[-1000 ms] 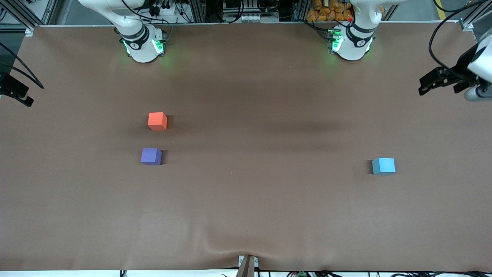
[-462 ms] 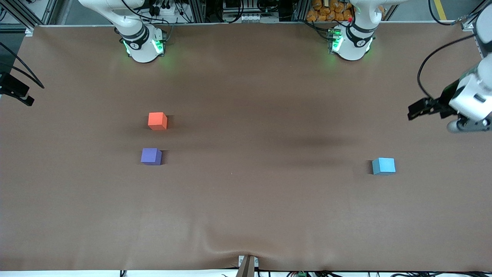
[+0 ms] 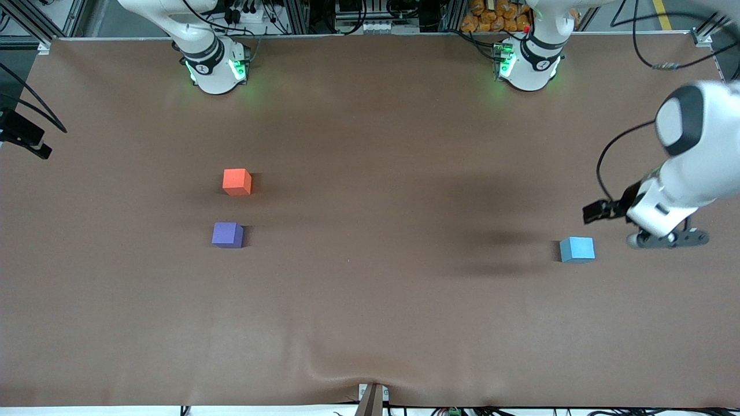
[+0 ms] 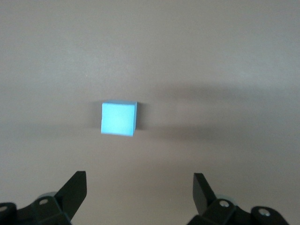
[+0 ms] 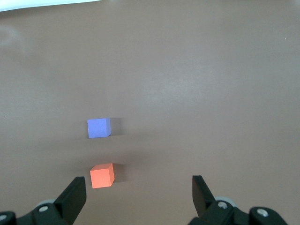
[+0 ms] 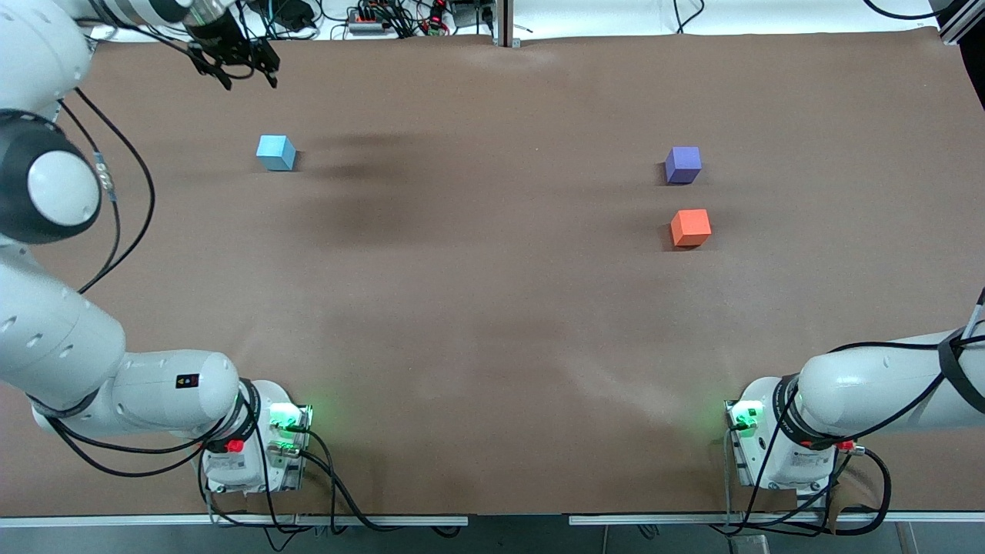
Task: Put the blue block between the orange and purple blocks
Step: 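Move the left gripper down over the light-blue cube, then close the left gripper on the light-blue cube and lift it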
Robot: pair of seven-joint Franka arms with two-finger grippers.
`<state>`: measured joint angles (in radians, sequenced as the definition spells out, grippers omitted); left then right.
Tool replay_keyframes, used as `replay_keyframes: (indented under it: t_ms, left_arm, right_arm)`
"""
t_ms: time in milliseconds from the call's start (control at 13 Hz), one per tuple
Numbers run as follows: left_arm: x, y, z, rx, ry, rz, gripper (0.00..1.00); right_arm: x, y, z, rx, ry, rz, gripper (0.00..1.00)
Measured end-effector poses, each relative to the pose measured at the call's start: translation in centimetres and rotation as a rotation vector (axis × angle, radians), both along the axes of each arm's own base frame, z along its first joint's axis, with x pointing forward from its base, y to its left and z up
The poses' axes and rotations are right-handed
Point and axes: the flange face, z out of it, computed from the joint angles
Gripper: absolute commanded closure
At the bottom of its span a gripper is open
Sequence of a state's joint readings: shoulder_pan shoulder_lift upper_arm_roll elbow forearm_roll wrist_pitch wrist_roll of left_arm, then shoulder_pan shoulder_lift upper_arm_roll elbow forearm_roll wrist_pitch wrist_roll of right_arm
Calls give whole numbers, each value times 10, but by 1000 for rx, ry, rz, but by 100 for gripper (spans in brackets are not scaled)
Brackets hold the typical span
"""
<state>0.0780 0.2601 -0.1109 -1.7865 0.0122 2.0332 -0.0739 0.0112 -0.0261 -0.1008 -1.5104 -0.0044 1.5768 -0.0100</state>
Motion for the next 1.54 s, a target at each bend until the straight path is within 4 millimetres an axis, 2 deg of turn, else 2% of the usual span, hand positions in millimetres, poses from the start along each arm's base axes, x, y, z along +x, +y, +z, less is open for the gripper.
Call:
replay_keyframes:
  t_ms: [154,385,538,846,1462,1538]
  left_arm:
    - [15,10,-45,-5,-21,9,0]
    - [29,15,-111,-4,-42,3,0]
    - [30,24,-141,38,-28,-27,0]
    - [25,52,-160,58,-8,-8,0]
    - [9,46,-191,47,-2,-18,0]
    - [6,45,-199,44,-5,-20,16]
  right_arm:
    - [0,0,0,0,0,0,0]
    - [0,0,0,0,1,0,0]
    - [0,0,0,0,1,0,0]
    - [0,0,0,0,0,0,0]
    - [0,0,0,0,1,1,0]
    - [0,0,0,0,1,1,0]
